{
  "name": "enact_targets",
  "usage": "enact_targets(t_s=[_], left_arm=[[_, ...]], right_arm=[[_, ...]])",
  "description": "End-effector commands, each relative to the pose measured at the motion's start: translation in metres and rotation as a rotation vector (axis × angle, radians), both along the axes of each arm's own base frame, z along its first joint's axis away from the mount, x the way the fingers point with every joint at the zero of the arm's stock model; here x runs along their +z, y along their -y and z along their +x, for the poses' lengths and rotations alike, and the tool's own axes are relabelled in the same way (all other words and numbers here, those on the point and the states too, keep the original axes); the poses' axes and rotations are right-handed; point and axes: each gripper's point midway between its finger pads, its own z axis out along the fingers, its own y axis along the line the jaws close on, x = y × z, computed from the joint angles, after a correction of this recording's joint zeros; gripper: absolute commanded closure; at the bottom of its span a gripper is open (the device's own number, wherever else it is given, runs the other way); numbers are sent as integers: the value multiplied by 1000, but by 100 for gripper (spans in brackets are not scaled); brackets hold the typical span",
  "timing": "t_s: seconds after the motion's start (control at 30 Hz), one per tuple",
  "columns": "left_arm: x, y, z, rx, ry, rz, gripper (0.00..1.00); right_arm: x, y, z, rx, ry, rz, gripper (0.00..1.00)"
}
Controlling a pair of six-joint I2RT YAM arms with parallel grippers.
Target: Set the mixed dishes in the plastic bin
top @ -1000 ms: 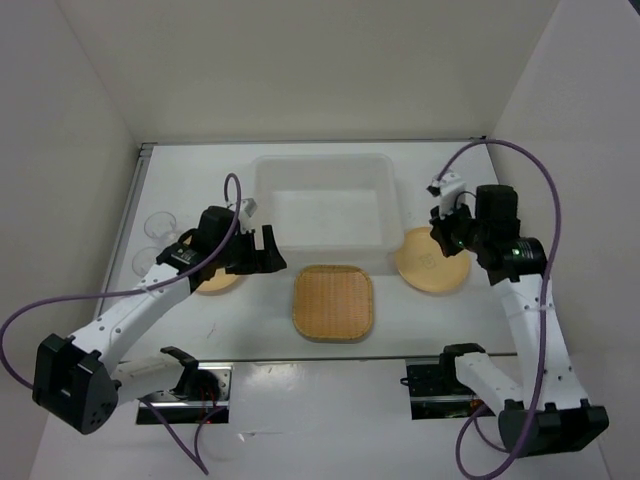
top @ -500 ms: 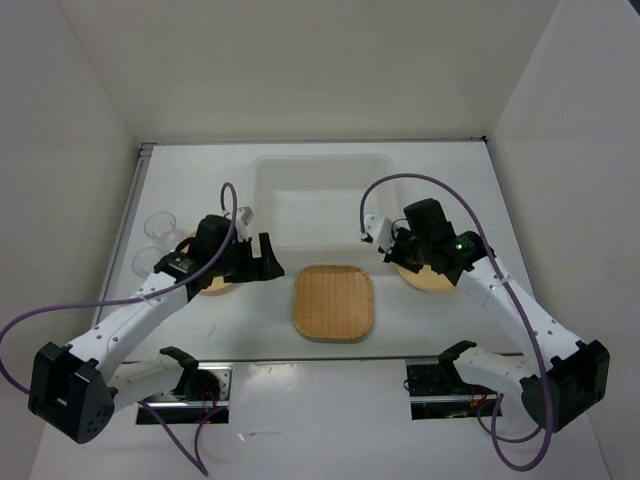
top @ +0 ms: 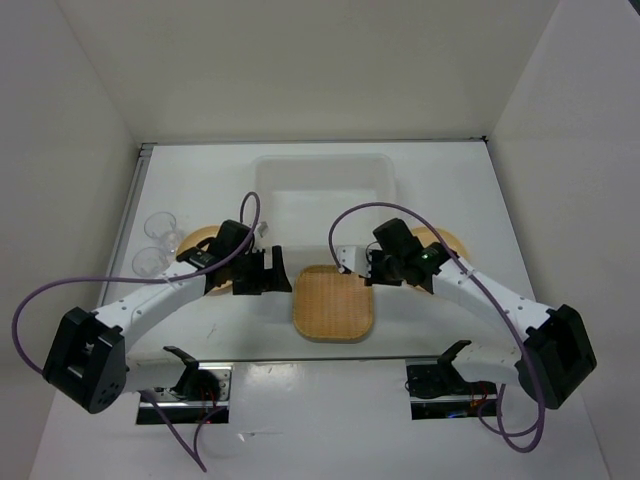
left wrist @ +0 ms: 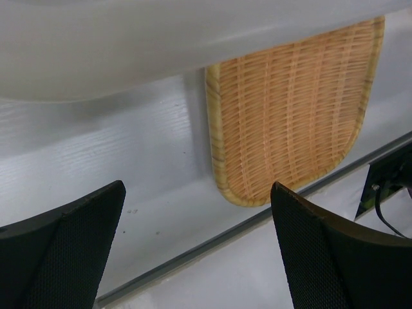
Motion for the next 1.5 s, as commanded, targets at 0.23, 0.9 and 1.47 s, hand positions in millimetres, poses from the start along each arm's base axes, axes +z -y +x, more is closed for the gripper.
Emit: enact_targets(t_s=[0.23, 0.9, 1.47], left_arm=[[0, 14, -17, -36, -43, -90, 0], [5, 53, -19, -68, -11, -235, 0], [12, 82, -18, -133, 7, -171, 0]], right_arm=[[-37, -27, -13, 216, -75, -8, 100], [-91, -39, -14, 296, -212, -110, 100], [-60, -55, -9, 282, -168, -27, 100]])
